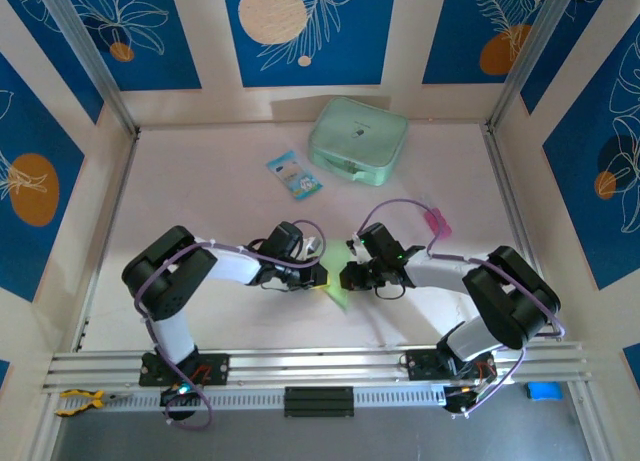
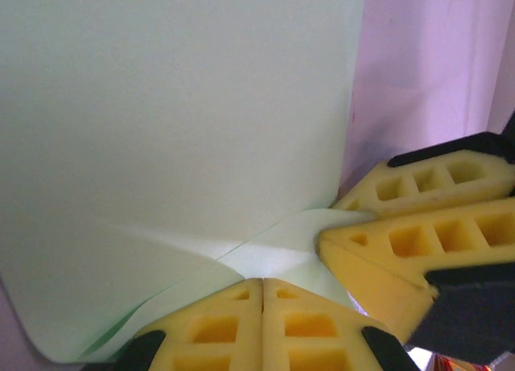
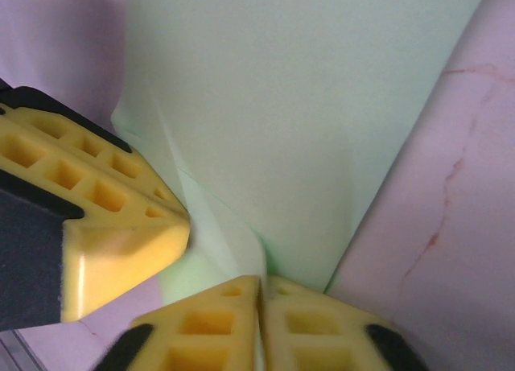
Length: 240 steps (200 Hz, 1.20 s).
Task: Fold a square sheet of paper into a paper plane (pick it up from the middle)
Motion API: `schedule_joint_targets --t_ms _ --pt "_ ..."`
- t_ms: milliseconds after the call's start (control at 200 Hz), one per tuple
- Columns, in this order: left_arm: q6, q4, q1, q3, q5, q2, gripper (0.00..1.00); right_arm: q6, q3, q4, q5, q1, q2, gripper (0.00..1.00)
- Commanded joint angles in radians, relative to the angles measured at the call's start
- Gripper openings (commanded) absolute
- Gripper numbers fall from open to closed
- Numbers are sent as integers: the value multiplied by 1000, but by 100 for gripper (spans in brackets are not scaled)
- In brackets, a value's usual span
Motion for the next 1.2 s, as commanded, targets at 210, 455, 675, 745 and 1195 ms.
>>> schedule_joint_targets --t_ms 210,455,675,745,1195 --pt "31 -46 -9 -3 -39 35 2 100 -7 -41 -68 1 -201 36" --pt "32 -45 -9 0 -36 33 2 173 -32 5 -118 100 -163 12" --pt "34 -47 -9 3 -35 36 1 180 5 1 -107 136 -92 7" --pt "33 -48 -9 0 -36 34 1 179 13 -4 -101 140 -67 7" --pt "44 -66 -7 12 -35 36 1 200 -45 -39 -81 153 -32 7"
